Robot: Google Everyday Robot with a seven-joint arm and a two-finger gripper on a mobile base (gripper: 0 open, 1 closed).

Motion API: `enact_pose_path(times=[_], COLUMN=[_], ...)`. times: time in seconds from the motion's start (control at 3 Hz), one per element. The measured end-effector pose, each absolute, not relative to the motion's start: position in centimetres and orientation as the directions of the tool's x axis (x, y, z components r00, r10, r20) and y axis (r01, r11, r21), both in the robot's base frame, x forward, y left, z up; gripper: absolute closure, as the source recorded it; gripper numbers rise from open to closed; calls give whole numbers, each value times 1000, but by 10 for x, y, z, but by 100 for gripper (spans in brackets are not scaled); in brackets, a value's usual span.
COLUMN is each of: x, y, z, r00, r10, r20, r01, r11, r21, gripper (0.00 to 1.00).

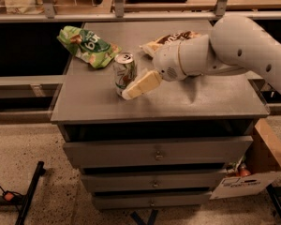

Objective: Knock 7up can over

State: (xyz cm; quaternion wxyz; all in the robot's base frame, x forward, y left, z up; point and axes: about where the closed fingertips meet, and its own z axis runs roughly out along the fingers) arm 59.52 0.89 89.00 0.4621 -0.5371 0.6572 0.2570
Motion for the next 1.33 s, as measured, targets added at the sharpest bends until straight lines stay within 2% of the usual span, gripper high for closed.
enact_pose_path(times=[0.67,1.33], x=[603,606], y=[35,41], z=[862,851], r00=[-49,-104], r10=[-358,-250], r20=[-932,-963], r01=[-933,-927], r11=[349,375], r21=[-84,3], gripper=[0,0])
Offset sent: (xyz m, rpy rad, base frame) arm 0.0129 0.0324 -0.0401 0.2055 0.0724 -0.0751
